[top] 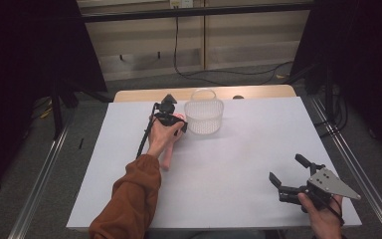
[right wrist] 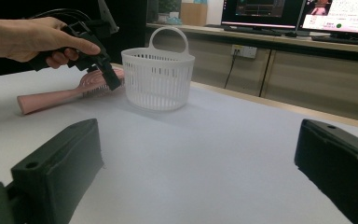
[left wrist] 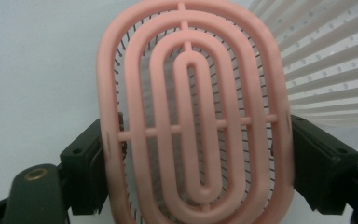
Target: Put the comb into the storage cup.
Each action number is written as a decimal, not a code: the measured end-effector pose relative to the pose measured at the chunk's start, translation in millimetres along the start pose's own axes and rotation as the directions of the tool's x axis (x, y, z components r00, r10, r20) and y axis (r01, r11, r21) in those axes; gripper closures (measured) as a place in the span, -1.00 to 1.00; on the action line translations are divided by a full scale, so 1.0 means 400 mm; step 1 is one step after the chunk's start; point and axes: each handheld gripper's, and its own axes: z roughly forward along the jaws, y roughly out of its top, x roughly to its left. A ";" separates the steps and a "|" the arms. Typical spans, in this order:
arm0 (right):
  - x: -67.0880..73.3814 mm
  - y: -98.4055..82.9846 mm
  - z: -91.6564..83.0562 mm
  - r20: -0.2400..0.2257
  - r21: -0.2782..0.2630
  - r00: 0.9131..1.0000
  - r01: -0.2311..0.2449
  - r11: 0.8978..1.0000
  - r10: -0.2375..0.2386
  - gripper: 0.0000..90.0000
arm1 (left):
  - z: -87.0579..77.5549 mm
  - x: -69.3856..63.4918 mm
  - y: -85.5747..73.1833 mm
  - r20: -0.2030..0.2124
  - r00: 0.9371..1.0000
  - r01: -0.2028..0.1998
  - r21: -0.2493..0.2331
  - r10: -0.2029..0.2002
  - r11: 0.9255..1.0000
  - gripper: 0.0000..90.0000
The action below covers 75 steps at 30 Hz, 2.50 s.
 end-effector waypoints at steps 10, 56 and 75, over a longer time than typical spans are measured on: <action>0.000 0.000 0.000 0.000 0.001 1.000 -0.003 1.000 0.003 -1.00 | -0.012 0.004 -0.002 -0.011 1.000 -0.009 -0.014 0.009 1.000 -0.58; 0.000 0.000 0.001 0.003 0.001 1.000 -0.006 1.000 0.006 -1.00 | -0.119 0.050 -0.003 0.014 0.998 0.056 -0.153 -0.055 0.987 -0.56; 0.000 0.000 0.001 0.008 0.002 1.000 -0.002 1.000 0.002 -1.00 | -0.190 0.042 -0.012 0.038 0.999 0.048 -0.272 -0.039 0.961 -0.56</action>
